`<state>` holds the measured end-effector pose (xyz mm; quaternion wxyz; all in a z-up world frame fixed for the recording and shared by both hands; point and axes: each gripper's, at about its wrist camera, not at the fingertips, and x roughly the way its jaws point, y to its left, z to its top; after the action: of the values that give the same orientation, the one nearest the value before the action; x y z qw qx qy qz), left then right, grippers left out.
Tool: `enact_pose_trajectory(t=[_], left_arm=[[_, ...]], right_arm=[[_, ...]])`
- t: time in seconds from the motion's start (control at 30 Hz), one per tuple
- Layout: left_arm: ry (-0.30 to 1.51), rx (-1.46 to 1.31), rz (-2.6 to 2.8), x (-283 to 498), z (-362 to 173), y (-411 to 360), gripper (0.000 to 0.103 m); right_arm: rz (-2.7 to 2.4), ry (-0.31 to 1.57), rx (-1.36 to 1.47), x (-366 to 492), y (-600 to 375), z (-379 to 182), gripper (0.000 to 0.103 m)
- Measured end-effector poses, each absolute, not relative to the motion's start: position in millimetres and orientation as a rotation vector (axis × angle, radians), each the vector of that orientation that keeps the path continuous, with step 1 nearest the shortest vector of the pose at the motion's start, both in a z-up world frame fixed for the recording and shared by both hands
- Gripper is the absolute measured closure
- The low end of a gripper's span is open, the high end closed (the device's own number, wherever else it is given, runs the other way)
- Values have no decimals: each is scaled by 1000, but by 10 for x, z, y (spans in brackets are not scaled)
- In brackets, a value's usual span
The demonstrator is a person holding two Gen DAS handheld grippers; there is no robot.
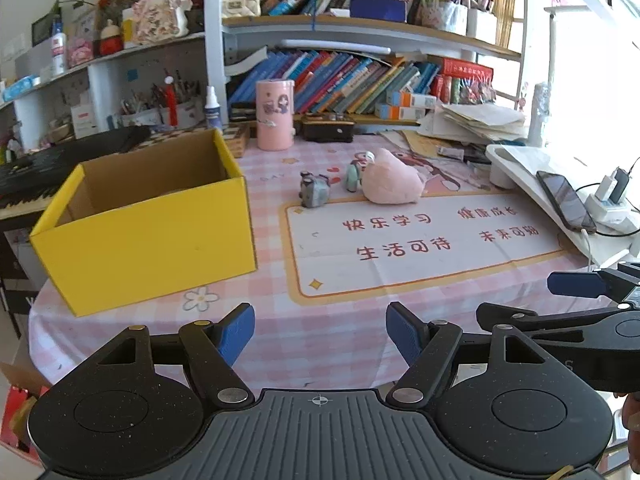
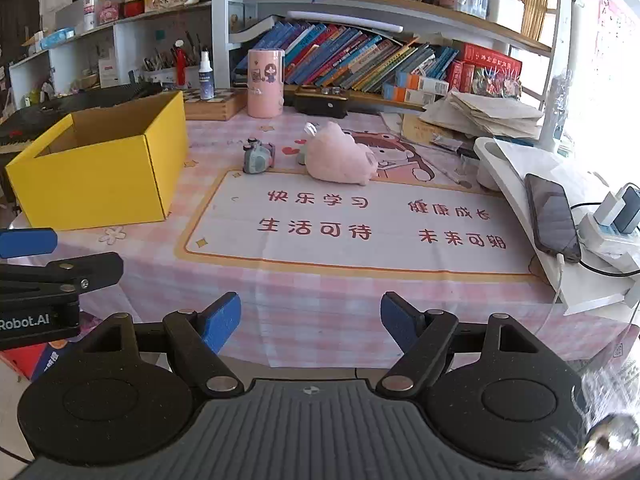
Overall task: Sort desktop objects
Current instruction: 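Grasp the blue-grey toy truck with the left tool while the right tool grasps the pink plush pig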
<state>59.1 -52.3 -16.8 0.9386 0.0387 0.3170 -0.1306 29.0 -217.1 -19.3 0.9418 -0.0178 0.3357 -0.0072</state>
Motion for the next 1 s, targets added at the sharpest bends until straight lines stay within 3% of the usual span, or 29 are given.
enact_pose_trajectory(t=[1.0], left_arm=[[746, 56, -250, 1653, -301, -1236, 29]], right_arm=[[37, 785, -33, 1462, -2859, -343, 27]])
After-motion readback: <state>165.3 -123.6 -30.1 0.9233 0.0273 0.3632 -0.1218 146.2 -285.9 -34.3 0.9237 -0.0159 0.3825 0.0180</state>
